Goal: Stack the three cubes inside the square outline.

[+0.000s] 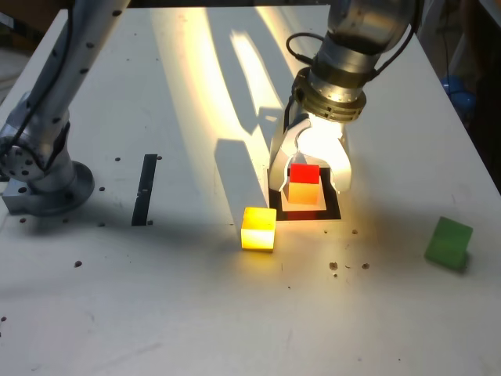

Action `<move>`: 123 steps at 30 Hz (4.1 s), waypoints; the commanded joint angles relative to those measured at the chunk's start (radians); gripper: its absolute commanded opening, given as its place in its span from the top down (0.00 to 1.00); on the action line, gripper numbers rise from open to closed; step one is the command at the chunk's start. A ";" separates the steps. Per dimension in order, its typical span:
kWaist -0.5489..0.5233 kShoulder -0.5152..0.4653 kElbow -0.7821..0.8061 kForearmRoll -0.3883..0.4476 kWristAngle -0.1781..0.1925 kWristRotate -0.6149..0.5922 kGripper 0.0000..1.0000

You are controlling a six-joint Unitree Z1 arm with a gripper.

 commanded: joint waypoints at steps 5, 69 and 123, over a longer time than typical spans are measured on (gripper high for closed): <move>0.002 -0.090 0.031 0.006 0.025 -0.022 0.01; -0.260 -0.172 0.398 -0.257 -0.118 -0.192 0.27; -0.074 -0.168 0.053 0.008 0.039 -0.075 0.71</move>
